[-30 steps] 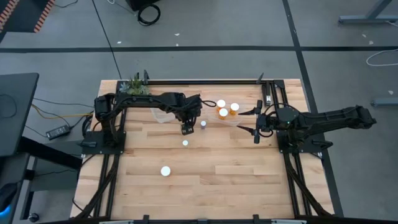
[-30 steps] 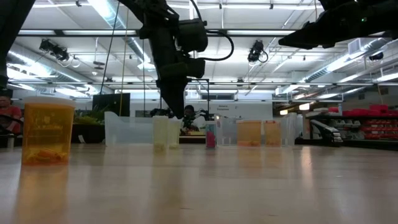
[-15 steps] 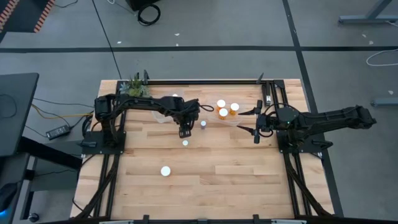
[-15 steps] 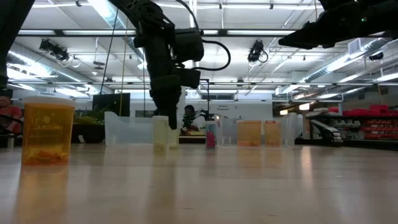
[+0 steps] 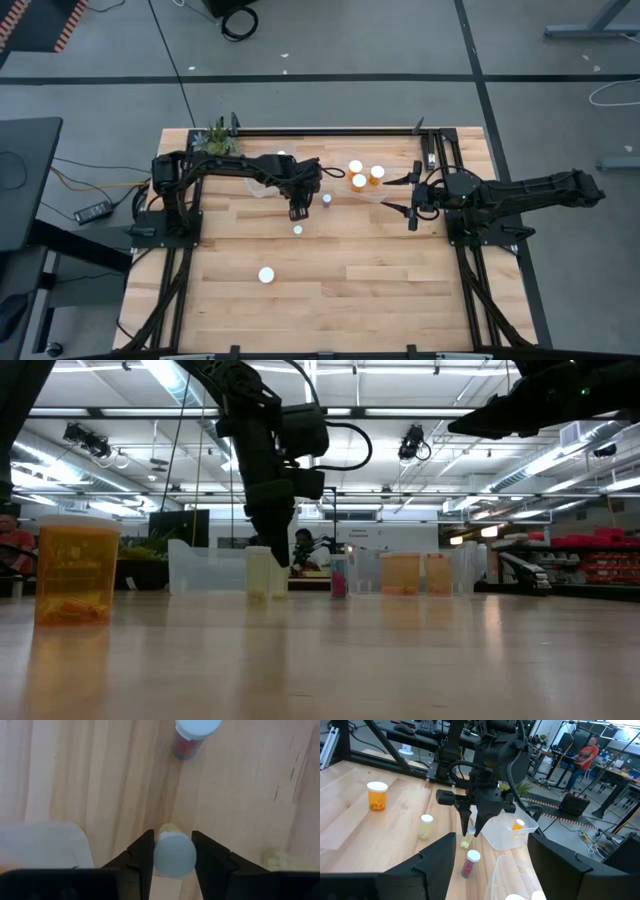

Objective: Pick and place medicine bottles into bin by pill shape (circle, oval)
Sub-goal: Put the yellow pill bottle into the left bin

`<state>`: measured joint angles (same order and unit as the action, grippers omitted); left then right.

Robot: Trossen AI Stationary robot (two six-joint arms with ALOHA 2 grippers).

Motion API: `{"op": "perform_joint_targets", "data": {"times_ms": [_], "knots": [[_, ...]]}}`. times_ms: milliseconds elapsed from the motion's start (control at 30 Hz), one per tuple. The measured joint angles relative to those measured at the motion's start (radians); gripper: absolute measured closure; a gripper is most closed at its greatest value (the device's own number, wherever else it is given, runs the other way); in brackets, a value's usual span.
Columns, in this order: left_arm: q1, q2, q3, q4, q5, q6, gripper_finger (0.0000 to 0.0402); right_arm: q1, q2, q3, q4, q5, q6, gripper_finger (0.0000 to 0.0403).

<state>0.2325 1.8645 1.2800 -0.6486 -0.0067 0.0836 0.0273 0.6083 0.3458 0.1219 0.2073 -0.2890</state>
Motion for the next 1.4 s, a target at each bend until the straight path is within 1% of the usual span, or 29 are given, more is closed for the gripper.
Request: {"op": "perform_joint_targets", "data": {"times_ms": [100,233,467,567,733,1000,1067,1200,1300,1400], "knots": [[0.0,0.0,0.01,-0.034,0.0,0.005,0.0273,0.0,0.0,0.0,0.0,0.0,0.0,0.0149],[0.0,0.0,0.067,-0.119,0.0,0.006,0.0255,0.0,0.0,0.0,0.0,0.0,0.0,0.0149],[0.0,-0.002,0.192,-0.278,0.0,0.006,0.028,0.0,0.0,0.0,-0.001,0.0,0.0,0.0149],[0.0,-0.002,0.242,-0.325,0.0,0.006,0.0278,0.0,0.0,0.0,-0.004,0.0,0.0,0.0149],[0.0,-0.002,0.301,-0.388,0.0,0.006,0.0259,0.0,0.0,0.0,-0.008,0.0,0.0,0.0149],[0.0,-0.006,0.352,-0.505,-0.002,0.006,0.028,0.0,0.0,0.0,-0.011,0.0,0.0,0.0149],[0.001,-0.015,0.351,-0.522,-0.025,0.004,0.0276,0.0,0.0,0.0,-0.011,0.0,0.0,0.0149],[0.014,-0.029,0.35,-0.584,-0.104,-0.016,0.0265,0.0,0.0,0.0,-0.017,0.0,0.0,0.0149],[0.04,-0.042,0.35,-0.611,-0.157,-0.02,0.027,0.0,0.0,0.0,-0.017,0.0,0.0,0.0149],[0.074,-0.044,0.35,-0.599,-0.196,-0.019,0.0275,0.0,0.0,0.0,-0.018,0.0,0.0,0.0149]]}}
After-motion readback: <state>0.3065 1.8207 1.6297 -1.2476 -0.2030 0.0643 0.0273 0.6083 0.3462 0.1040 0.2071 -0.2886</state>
